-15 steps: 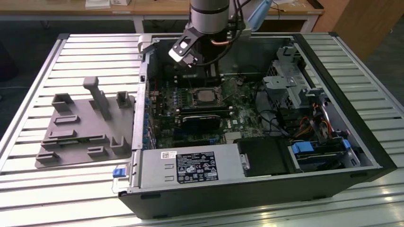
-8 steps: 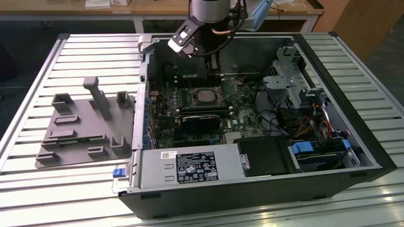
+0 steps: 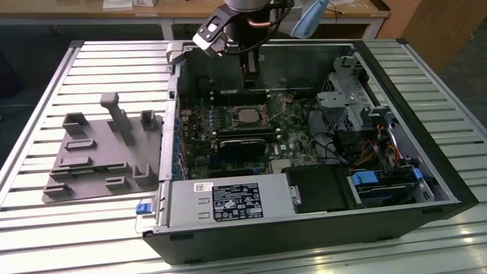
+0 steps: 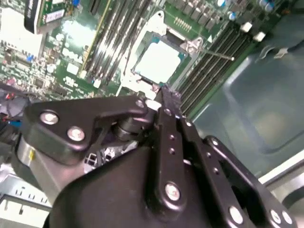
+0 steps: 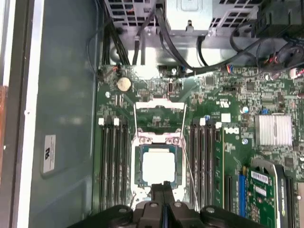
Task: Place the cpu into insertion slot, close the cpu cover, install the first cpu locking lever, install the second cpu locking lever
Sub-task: 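Place the cpu into insertion slot, then close the cpu cover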
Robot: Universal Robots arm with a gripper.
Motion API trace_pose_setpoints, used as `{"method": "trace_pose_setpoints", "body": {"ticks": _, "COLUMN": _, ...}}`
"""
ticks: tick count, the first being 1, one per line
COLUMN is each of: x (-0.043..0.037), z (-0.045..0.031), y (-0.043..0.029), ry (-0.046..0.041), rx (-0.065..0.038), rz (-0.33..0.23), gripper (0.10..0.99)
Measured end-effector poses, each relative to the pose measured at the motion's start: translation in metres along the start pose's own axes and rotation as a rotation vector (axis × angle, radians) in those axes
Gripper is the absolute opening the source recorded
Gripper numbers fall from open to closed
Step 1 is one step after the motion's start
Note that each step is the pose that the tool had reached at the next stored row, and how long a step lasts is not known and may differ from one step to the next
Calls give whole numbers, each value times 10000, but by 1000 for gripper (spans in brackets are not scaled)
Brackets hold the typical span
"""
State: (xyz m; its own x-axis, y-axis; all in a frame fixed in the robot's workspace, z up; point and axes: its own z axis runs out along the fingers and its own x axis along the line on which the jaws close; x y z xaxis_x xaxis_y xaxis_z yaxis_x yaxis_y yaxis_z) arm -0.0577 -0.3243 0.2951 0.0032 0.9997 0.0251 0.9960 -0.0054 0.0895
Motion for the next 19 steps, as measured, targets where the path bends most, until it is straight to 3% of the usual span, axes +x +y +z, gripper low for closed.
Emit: {"method": "trace_pose_setpoints", "body": {"ticks": 19, "x": 1, "z": -38, "y": 3, "ry": -2, "rx": 1, "rz": 0, "gripper": 106}}
